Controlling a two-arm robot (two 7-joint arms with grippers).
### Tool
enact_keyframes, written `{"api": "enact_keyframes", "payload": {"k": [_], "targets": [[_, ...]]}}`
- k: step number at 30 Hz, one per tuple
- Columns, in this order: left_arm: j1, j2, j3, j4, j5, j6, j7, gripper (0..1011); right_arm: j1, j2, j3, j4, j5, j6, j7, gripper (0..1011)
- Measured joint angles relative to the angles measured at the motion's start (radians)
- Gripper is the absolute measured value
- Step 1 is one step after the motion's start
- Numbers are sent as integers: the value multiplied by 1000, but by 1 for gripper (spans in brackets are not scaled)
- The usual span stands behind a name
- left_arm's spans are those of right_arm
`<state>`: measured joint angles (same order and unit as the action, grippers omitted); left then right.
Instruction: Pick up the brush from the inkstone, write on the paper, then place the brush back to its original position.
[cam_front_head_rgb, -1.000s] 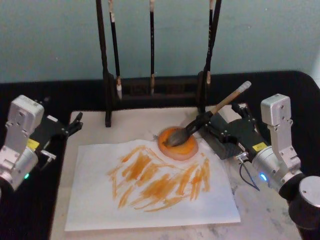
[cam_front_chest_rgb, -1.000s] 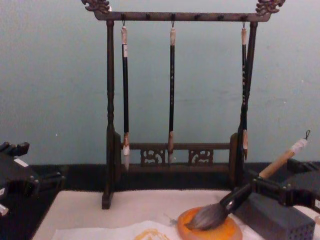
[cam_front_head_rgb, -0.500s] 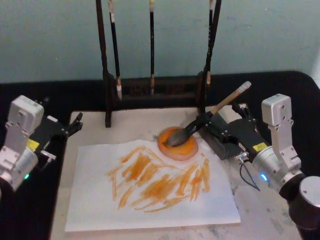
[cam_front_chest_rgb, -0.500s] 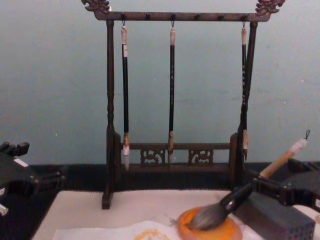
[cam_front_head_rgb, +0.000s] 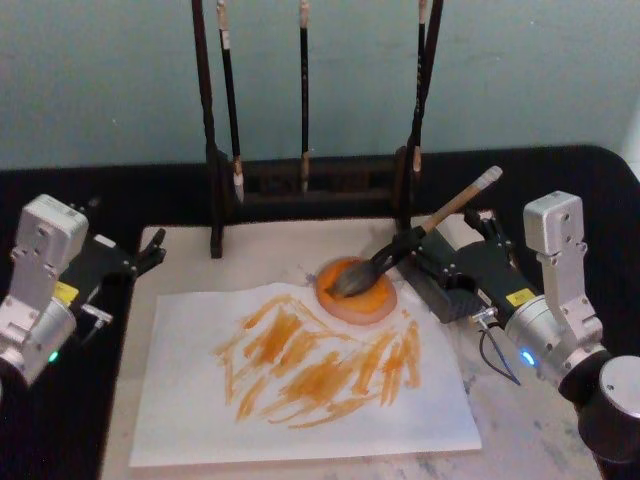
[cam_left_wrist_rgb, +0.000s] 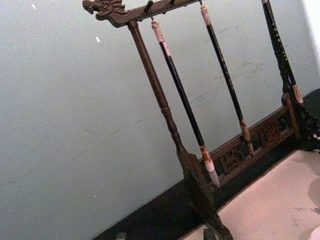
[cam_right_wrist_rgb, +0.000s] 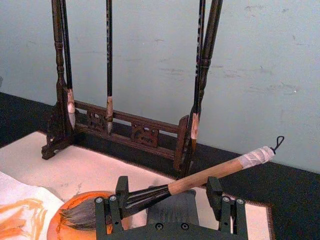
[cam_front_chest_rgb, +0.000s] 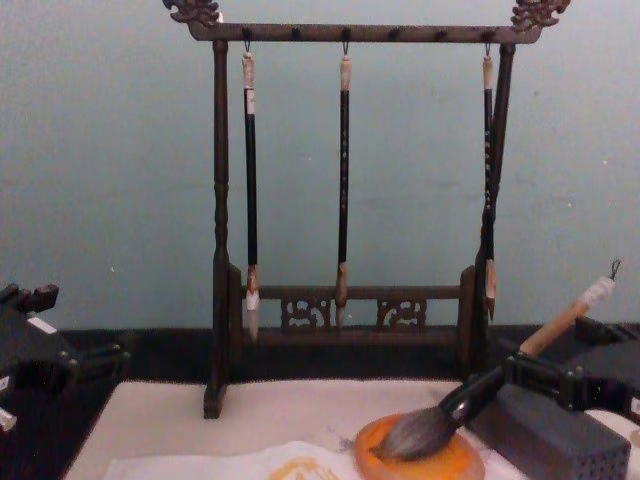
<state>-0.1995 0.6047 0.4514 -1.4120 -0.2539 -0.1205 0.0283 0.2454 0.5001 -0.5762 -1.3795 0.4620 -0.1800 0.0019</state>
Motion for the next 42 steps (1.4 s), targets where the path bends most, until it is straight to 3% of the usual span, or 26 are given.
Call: {"api": "enact_keyframes", "payload": {"k": [42], "targets": [[0,0,0,0,0,0,0,1001,0,0,0,0,1,0,1,1000]]}}
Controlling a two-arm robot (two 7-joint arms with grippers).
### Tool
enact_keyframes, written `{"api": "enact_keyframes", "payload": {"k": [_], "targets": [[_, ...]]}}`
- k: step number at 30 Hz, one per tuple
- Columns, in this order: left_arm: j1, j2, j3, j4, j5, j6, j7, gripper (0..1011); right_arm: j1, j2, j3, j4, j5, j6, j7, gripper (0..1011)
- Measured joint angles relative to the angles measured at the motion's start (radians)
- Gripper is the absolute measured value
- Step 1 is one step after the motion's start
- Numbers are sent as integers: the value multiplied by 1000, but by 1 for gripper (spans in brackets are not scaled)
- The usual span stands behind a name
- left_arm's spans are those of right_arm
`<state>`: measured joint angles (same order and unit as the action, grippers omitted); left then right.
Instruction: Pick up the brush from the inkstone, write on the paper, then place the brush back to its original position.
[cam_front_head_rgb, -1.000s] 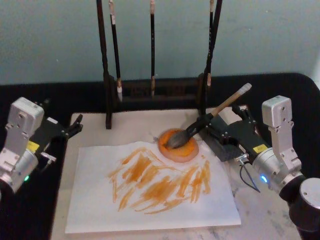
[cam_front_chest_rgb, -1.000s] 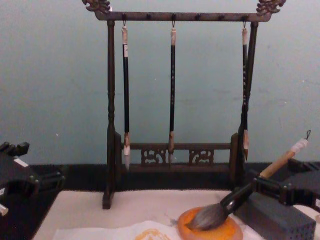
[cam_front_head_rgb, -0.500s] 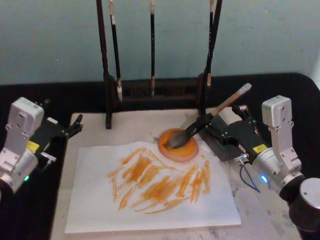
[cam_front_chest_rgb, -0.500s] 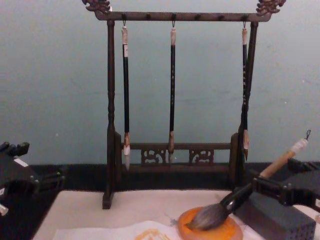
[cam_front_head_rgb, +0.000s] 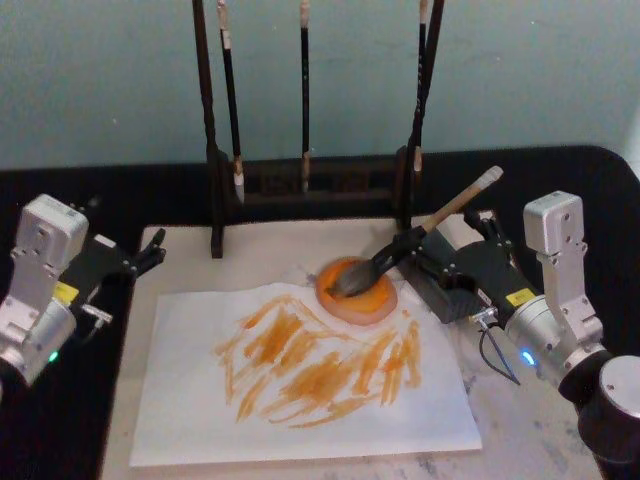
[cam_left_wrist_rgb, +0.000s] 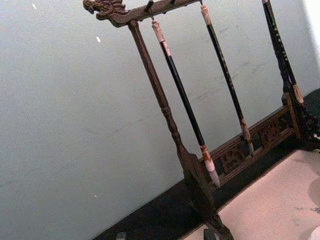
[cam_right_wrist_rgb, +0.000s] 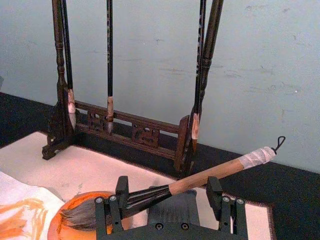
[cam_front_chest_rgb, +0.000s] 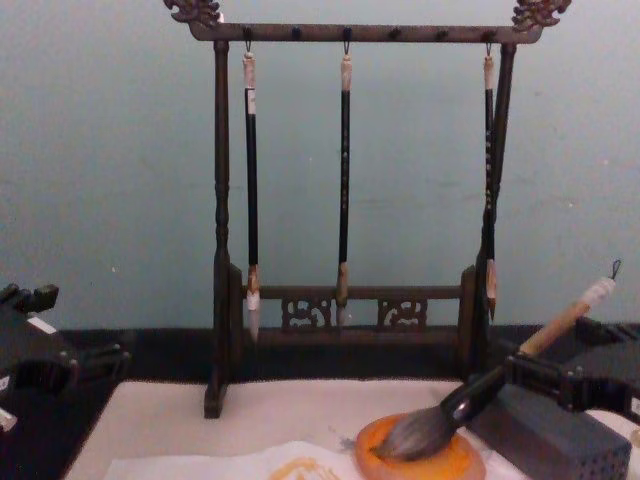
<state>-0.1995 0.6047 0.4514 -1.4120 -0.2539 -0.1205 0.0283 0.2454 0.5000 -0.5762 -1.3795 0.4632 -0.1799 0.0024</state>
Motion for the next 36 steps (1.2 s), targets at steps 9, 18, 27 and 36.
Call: {"api": "enact_keyframes", "payload": {"k": [9,18,27,36], "targets": [[0,0,0,0,0,0,0,1001,0,0,0,0,0,0,0,1000],[0,0,0,0,0,0,0,1001,0,0,0,0,0,0,0,1000],[0,0,0,0,0,0,0,1001,0,0,0,0,0,0,0,1000],[0,0,0,0,0,0,0,1001,0,0,0,0,0,0,0,1000]]}}
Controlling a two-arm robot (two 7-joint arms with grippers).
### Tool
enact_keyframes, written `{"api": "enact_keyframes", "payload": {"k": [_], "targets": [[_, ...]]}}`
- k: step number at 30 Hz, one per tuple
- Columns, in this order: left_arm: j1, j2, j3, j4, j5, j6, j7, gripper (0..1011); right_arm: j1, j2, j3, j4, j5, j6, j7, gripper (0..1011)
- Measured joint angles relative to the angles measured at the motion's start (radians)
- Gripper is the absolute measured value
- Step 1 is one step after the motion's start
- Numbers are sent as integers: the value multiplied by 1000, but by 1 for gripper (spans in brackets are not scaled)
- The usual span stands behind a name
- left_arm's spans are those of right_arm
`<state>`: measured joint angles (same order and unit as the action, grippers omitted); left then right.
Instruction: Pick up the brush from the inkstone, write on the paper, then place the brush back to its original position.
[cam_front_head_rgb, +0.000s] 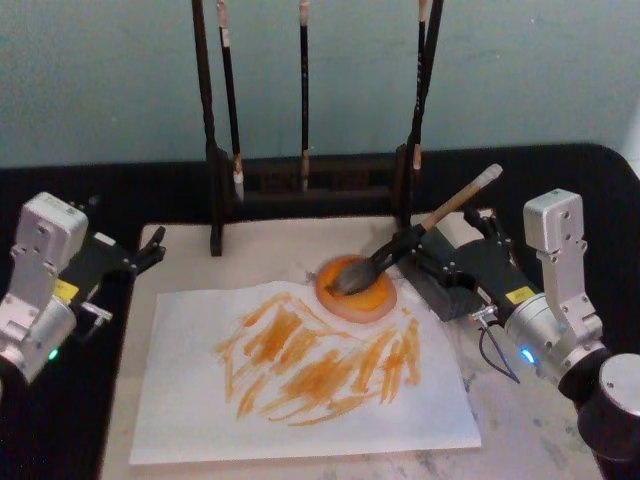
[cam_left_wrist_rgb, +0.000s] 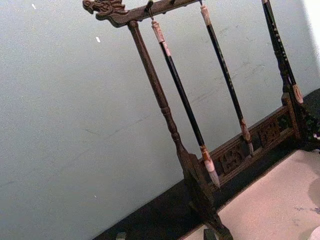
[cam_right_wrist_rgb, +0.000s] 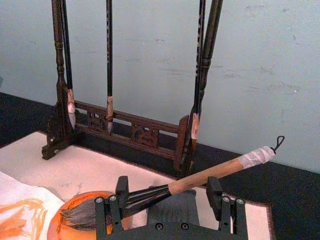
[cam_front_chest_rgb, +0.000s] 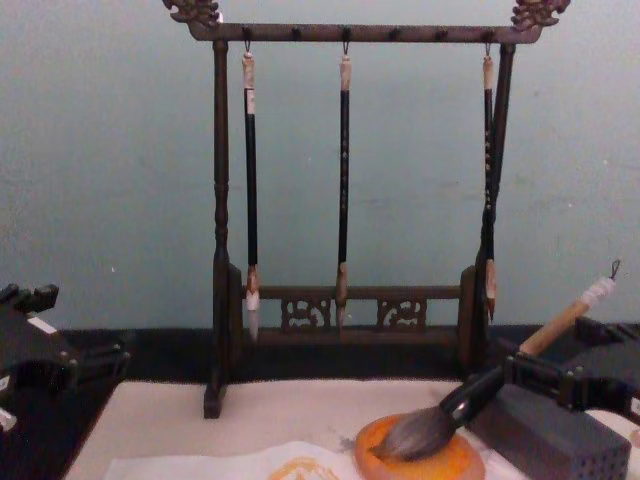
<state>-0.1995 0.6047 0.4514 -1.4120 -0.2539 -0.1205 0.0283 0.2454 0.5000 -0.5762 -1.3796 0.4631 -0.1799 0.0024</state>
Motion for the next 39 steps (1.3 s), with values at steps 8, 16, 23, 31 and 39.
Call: {"api": "enact_keyframes", "payload": {"k": [8,16,23,31,39], "targets": [[0,0,0,0,0,0,0,1001,0,0,0,0,0,0,0,1000],[0,0,0,0,0,0,0,1001,0,0,0,0,0,0,0,1000],[0,0,0,0,0,0,0,1001,0,0,0,0,0,0,0,1000],[0,0,0,0,0,0,0,1001,0,0,0,0,0,0,0,1000],[0,0,0,0,0,0,0,1001,0,0,0,0,0,0,0,1000]]}}
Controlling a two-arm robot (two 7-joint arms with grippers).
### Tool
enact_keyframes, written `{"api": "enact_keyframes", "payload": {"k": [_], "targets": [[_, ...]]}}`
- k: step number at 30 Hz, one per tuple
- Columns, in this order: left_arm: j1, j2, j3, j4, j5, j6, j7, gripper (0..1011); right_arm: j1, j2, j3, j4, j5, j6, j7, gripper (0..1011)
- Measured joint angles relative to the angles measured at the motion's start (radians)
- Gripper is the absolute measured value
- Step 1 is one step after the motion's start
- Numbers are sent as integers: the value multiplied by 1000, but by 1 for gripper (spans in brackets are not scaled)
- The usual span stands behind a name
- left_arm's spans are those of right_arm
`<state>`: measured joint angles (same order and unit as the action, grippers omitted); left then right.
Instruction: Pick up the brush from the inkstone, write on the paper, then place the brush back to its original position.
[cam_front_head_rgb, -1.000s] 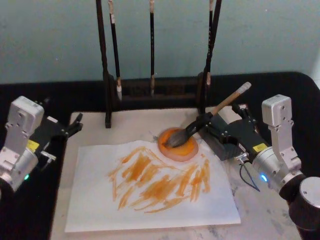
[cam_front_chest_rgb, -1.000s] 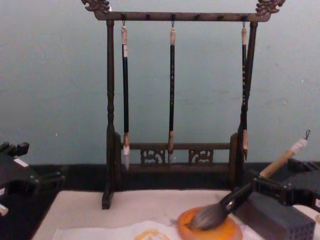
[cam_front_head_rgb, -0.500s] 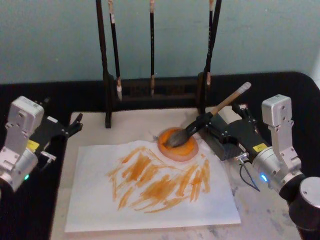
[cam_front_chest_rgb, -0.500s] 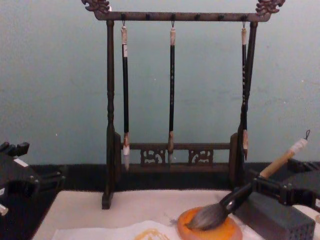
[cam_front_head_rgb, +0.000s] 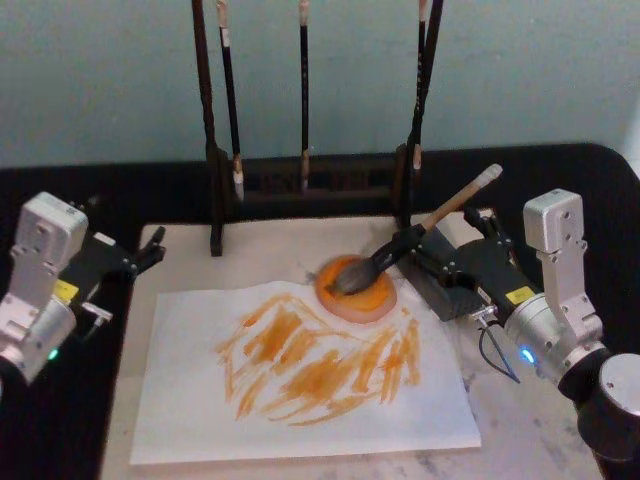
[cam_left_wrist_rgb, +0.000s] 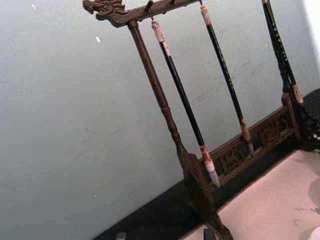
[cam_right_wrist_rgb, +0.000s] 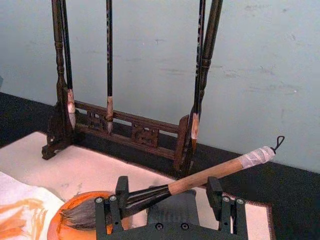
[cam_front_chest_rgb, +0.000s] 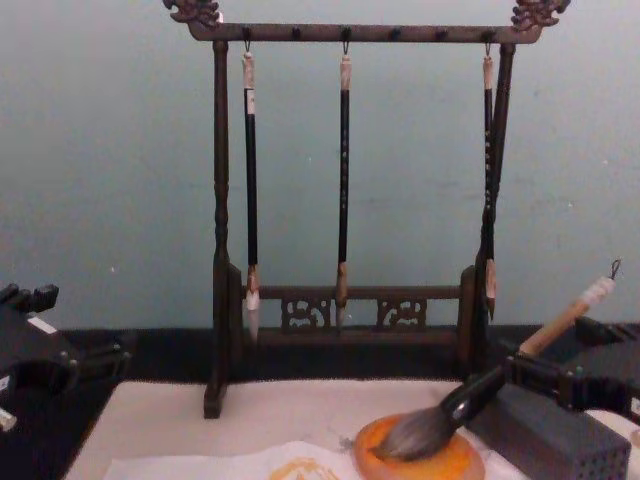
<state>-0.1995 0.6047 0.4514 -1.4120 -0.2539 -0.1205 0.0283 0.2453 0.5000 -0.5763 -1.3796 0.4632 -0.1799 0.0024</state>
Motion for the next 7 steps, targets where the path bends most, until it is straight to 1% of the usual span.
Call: {"api": "enact_keyframes", "payload": {"k": [7], "targets": [[0,0,0,0,0,0,0,1001,0,0,0,0,0,0,0,1000]]}}
